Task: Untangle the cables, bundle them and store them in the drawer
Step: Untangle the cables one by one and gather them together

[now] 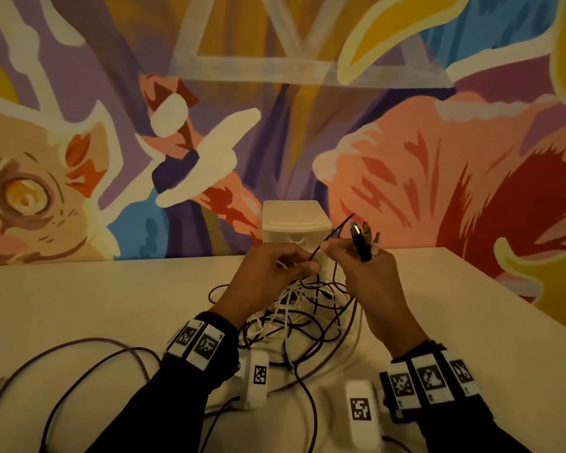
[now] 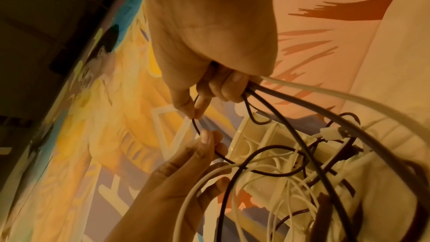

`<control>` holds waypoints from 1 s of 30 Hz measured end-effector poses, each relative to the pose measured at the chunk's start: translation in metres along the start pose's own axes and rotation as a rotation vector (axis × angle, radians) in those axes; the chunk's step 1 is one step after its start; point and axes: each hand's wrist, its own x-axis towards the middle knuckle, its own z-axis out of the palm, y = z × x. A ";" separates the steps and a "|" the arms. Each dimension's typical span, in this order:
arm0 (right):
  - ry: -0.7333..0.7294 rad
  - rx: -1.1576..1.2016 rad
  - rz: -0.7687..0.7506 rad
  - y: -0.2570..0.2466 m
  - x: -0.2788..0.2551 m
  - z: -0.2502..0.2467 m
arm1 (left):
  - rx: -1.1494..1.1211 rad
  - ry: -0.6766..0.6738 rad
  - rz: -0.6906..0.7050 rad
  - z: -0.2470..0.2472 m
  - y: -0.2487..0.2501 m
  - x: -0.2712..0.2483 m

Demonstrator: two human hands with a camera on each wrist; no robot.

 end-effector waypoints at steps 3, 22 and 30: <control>0.077 0.218 -0.041 -0.010 0.005 -0.005 | 0.056 -0.024 -0.025 0.003 -0.004 -0.002; 0.134 0.121 -0.184 -0.011 0.007 -0.005 | -0.030 -0.045 -0.047 0.013 0.006 -0.006; -0.107 -0.371 -0.149 0.009 0.016 -0.021 | -0.276 0.190 -0.148 0.003 0.000 0.001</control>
